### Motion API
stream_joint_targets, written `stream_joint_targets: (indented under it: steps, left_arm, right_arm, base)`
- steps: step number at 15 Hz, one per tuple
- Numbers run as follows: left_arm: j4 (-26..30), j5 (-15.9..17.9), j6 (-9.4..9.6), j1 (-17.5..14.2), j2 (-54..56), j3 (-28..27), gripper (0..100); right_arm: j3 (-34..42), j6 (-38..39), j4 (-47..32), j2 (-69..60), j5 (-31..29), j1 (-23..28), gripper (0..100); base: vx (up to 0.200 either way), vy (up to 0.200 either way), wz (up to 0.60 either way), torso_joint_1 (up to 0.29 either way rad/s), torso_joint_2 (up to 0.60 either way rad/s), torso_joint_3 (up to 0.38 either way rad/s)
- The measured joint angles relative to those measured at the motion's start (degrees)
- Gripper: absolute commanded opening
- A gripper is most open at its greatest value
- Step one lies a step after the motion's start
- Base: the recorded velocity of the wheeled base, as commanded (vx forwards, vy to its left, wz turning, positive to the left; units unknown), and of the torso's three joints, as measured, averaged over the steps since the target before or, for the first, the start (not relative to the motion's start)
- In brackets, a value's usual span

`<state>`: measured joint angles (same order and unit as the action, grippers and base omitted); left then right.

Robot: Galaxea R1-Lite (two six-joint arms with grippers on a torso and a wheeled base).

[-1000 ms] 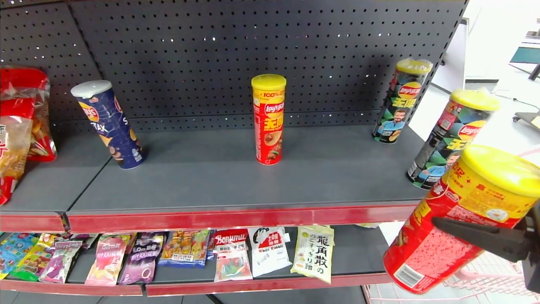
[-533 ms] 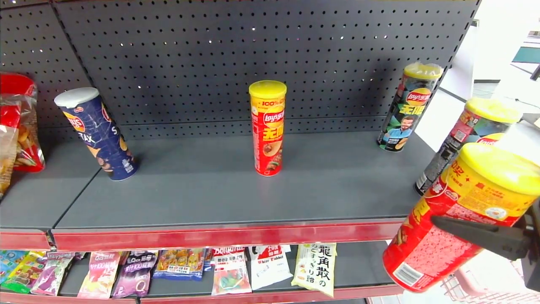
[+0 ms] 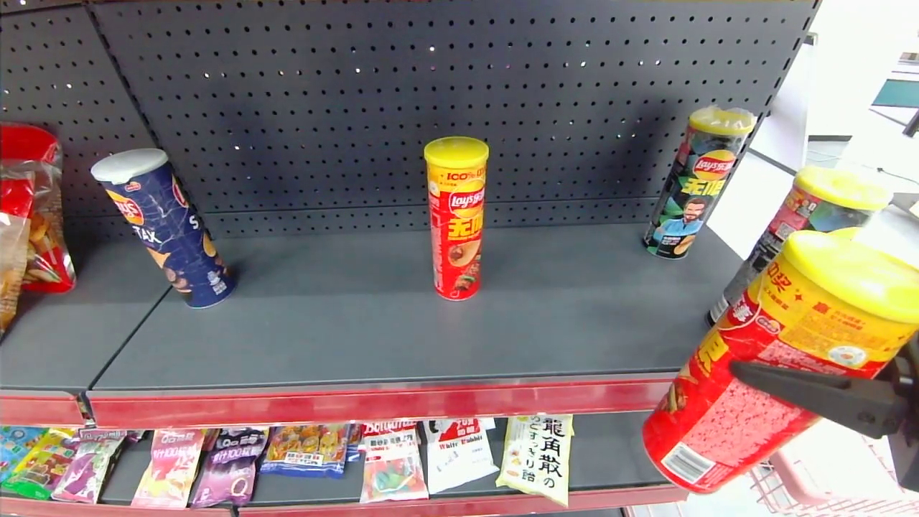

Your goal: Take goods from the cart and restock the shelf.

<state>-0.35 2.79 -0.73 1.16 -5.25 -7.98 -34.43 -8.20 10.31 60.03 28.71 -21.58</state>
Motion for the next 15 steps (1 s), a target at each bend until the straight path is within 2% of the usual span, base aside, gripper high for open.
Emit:
stream_joint_targets:
  steps: [2,3,7,9,12,15]
  left_arm:
    - [-0.22,1.19,-1.10,0.71,-9.18,-9.53,100]
    - [-0.90,3.58,-0.57,1.34,-14.84,-13.84,100]
    - [-4.16,19.65,3.46,6.86,-41.96,-28.32,100]
    - [-5.44,24.87,5.29,10.96,-54.58,-35.21,100]
    - [-9.57,28.44,7.70,16.77,-71.01,-44.41,100]
    - [-12.13,29.50,10.87,19.72,-82.79,-51.63,100]
  right_arm:
    - [0.34,-0.05,-0.09,0.30,-0.27,-0.11,0]
    - [0.26,-0.06,0.00,0.67,-0.41,-0.09,0]
    - [-3.19,0.05,0.05,2.56,-0.77,0.02,0]
    - [-3.83,0.20,0.05,3.10,-0.72,0.11,0]
    - [-4.22,0.20,0.05,3.72,-0.61,0.22,0]
    - [-4.24,0.22,0.05,3.78,-0.61,0.05,0]
  base:
    - [0.000,0.000,0.00,0.000,0.00,0.000]
    - [0.000,0.000,0.00,0.000,0.00,0.000]
    - [0.000,0.000,0.00,0.000,0.00,0.000]
    - [0.000,0.000,0.00,0.000,0.00,0.000]
    - [0.000,0.000,0.00,0.000,0.00,0.000]
    - [0.000,0.000,0.00,0.000,0.00,0.000]
